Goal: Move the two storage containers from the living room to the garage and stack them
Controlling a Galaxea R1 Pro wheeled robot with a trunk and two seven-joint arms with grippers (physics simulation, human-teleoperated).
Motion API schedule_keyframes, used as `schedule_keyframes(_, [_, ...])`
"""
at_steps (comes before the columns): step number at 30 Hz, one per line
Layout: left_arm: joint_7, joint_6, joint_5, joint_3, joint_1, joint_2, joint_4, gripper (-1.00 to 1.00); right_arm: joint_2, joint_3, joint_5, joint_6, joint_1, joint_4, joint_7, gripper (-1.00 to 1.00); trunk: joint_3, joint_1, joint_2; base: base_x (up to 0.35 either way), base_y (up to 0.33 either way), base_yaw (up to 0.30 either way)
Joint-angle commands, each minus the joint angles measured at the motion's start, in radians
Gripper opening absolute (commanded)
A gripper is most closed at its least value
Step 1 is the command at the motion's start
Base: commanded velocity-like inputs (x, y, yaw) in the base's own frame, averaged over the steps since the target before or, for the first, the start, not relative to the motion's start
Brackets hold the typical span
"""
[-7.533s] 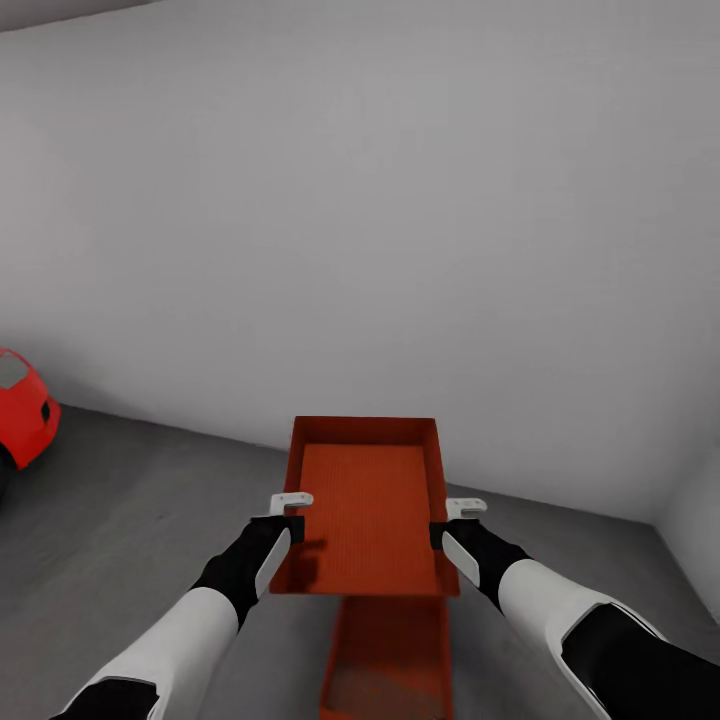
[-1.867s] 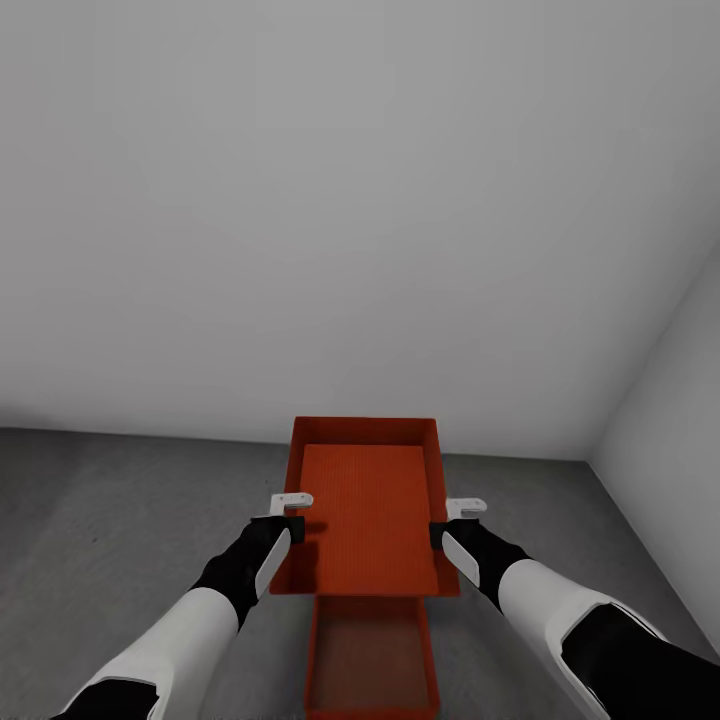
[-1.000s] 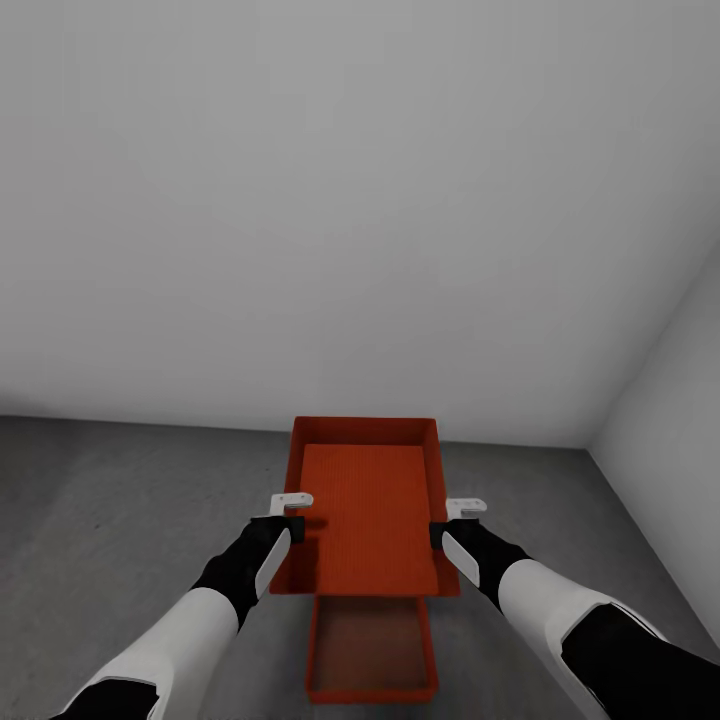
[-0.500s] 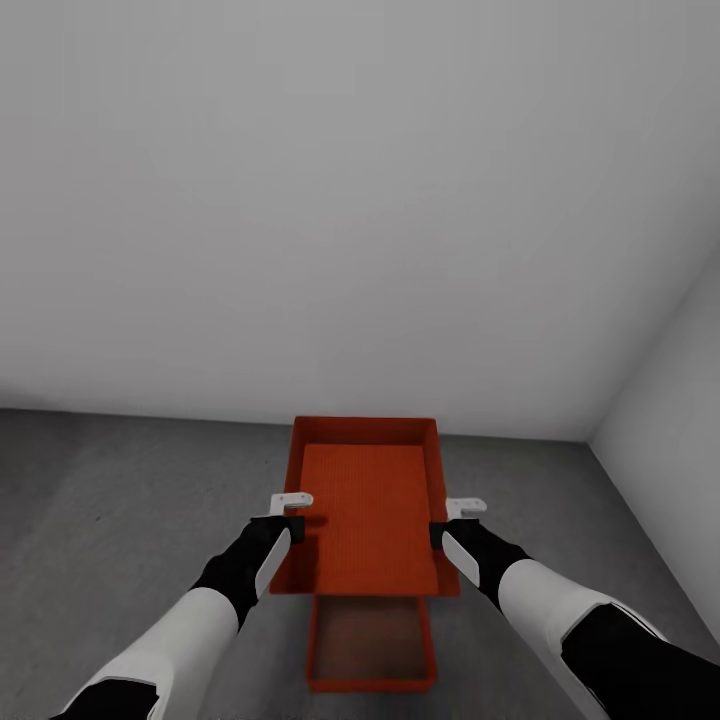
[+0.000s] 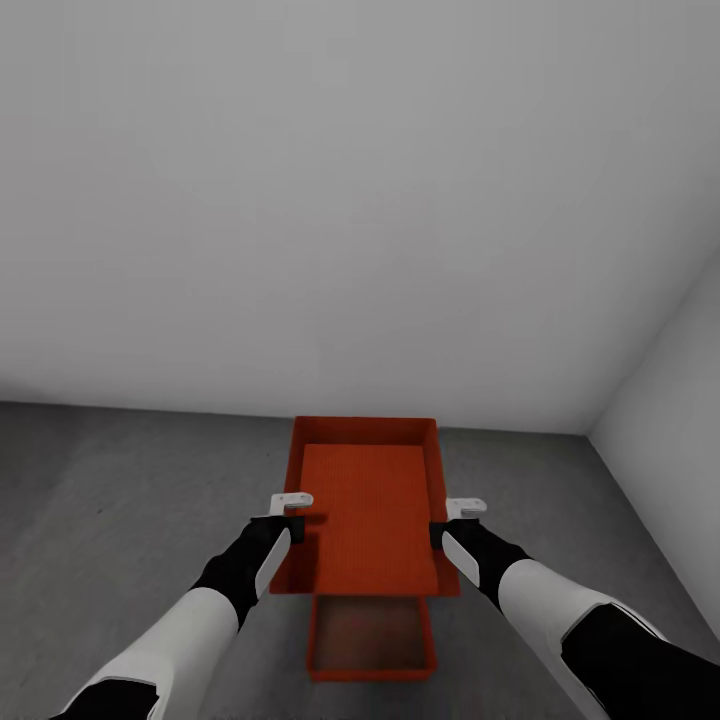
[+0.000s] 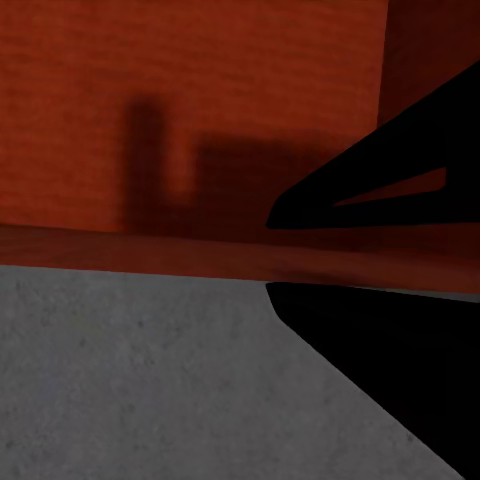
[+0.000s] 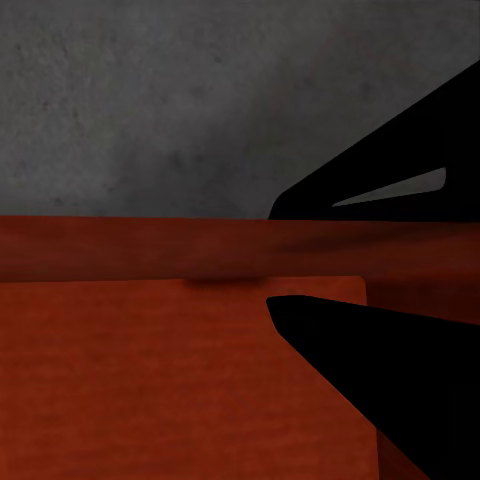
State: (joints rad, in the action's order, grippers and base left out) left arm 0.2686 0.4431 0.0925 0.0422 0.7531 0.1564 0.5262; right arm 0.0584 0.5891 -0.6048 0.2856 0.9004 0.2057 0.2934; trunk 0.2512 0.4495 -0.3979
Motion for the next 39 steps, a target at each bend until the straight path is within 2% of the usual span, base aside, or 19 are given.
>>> schedule_keyframes(1, [0.012, 0.011, -0.016, -0.004, 0.000, -0.002, 0.001, -1.00, -0.022, -0.037, 0.026, 0.007, 0.002, 0.003, 0.035, -1.00, 0.003, 0.000, -0.002, 0.000, 0.000, 0.000])
schedule_keyframes(39, [0.012, 0.011, -0.016, -0.004, 0.000, -0.002, 0.001, -1.00, -0.022, -0.037, 0.025, 0.010, 0.002, 0.003, 0.035, -1.00, 0.066, 0.000, -0.002, 0.000, 0.000, 0.000])
